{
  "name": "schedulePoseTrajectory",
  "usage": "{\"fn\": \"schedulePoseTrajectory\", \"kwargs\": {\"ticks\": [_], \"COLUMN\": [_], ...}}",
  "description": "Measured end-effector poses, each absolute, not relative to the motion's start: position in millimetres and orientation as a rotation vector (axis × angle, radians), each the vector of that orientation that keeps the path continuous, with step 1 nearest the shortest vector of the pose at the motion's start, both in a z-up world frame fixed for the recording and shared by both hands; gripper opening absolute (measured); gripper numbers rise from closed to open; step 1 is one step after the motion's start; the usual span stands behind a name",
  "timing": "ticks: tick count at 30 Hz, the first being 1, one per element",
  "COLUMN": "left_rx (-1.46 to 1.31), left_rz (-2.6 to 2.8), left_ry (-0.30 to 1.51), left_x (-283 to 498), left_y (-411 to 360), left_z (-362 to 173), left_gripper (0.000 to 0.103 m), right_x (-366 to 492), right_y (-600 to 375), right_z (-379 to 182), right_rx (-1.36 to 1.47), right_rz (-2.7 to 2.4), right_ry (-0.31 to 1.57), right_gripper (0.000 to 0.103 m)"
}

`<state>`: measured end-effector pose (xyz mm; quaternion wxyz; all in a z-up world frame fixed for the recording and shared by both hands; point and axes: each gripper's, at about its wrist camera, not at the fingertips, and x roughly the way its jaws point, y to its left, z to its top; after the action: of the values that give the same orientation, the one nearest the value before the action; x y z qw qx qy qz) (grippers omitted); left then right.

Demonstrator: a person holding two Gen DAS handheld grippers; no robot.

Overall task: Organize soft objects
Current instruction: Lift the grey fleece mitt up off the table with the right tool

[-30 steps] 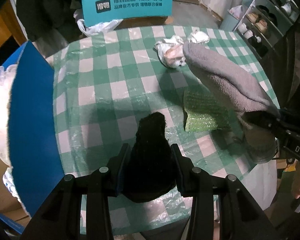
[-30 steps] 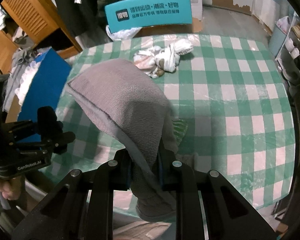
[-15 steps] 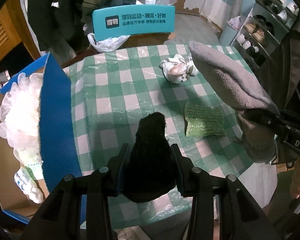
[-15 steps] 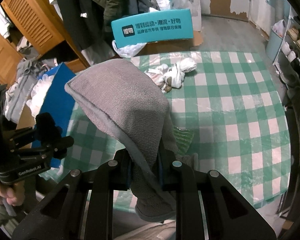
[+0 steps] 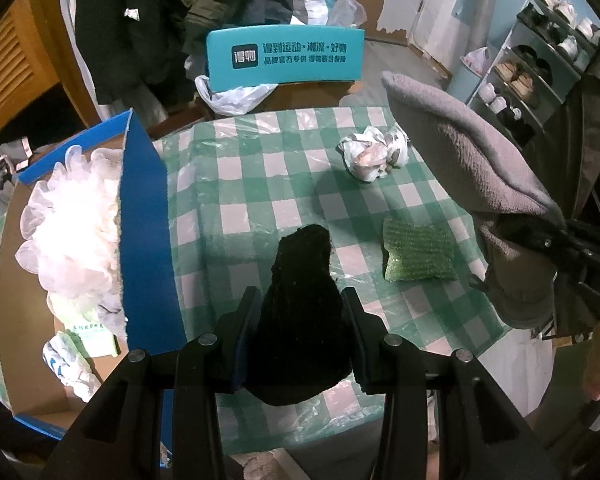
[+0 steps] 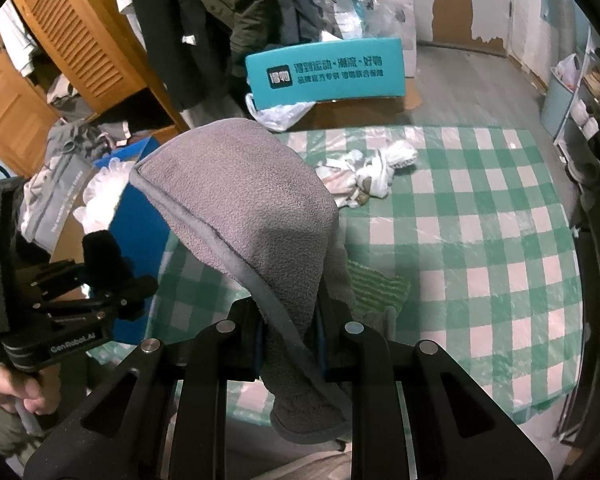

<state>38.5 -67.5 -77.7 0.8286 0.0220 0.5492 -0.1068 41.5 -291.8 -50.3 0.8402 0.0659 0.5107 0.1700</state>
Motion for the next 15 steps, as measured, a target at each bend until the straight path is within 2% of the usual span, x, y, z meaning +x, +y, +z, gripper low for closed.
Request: {"fn": "schedulePoseTrajectory", "kwargs": {"ticks": [15], "left_rx": [0.032], "left_rz": [-0.203], "left_ry": [1.117], "left_x": [34], "left_y": [-47], "left_z": [-59], "left_gripper": [0.041], "right_x": [44], "right_y": [-268], "right_z": [-33], "right_rx": [0.144], "right_rz": [0.405], "right_ry": [1.048], "right_gripper": [0.017]}}
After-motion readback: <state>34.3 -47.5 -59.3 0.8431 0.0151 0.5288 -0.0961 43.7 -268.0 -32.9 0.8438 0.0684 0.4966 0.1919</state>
